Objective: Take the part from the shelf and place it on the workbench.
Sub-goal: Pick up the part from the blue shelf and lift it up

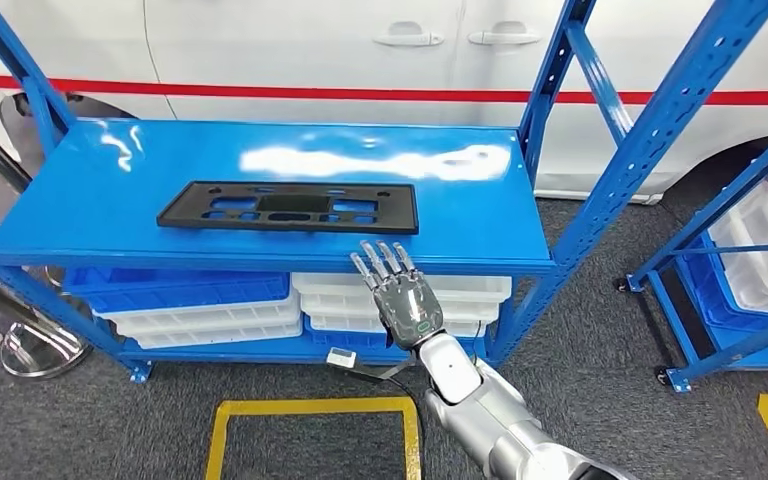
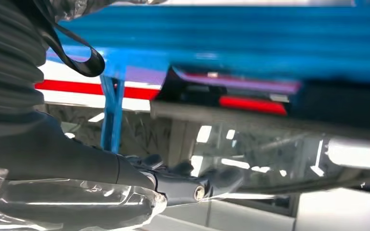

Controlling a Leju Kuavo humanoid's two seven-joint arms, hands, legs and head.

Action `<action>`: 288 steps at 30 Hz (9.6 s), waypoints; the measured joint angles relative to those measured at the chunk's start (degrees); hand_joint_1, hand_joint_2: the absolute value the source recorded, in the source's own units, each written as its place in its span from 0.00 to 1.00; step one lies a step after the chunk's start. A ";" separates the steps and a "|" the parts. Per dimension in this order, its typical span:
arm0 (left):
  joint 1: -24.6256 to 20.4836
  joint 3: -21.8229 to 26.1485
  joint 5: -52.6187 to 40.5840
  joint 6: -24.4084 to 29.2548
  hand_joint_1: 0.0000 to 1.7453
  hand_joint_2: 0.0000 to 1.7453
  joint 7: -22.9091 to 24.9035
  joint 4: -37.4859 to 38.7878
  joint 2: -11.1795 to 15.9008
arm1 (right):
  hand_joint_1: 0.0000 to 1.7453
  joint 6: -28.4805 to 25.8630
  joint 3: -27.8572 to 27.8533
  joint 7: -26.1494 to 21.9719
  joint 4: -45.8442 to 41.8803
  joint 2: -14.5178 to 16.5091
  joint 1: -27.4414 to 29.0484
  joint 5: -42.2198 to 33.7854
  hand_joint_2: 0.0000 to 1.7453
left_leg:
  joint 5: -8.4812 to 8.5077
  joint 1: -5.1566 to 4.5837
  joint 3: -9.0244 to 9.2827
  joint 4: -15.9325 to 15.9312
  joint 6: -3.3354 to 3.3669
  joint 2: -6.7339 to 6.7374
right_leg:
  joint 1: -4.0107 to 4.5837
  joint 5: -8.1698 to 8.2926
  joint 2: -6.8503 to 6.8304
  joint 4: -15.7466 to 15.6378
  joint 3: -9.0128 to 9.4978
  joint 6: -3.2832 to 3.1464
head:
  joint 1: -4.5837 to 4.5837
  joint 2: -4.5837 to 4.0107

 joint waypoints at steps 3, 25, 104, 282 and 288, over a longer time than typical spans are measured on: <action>-0.41 -0.04 0.07 0.05 0.00 0.00 -0.10 0.04 0.08 | 0.00 -0.02 -0.02 -0.02 -0.50 0.04 -0.47 0.00 1.00 | 1.52 -0.08 0.91 2.59 -0.97 0.10 | -0.21 -1.50 0.08 -1.71 3.14 -1.14 | 0.02 -0.01; -0.06 -0.37 1.72 0.60 0.00 0.00 -0.60 0.09 0.41 | 0.00 -0.02 -8.01 -9.25 -6.93 2.44 2.43 -4.09 1.00 | 7.49 0.91 -9.97 1.25 0.00 0.75 | -2.39 -13.76 -0.51 14.40 1.23 2.73 | -0.03 0.00; -0.52 -2.82 4.14 2.74 0.00 0.00 -1.25 0.09 0.39 | 0.00 0.00 -2.31 -10.97 -5.41 6.21 5.25 -5.01 1.00 | 6.86 0.96 -12.27 5.41 -2.19 1.05 | -1.79 -8.24 -0.45 0.21 7.82 0.50 | 0.00 0.00; 0.40 -6.99 10.33 3.92 0.00 0.50 -4.77 0.09 0.50 | 1.00 3.18 -1.73 -26.03 -18.39 8.73 4.56 -45.72 1.00 | 0.50 1.01 -16.13 13.81 -3.11 0.85 | -2.40 -7.37 -0.75 -0.31 6.89 0.14 | 0.01 -0.01; 0.92 -6.92 10.69 3.99 0.00 0.75 -5.55 0.09 1.03 | 1.00 6.20 0.82 -27.88 -27.85 7.16 6.61 -53.80 1.00 | 6.88 0.88 -12.25 4.78 -2.64 0.83 | -2.17 -8.08 -0.47 0.45 7.08 0.65 | 0.02 -0.01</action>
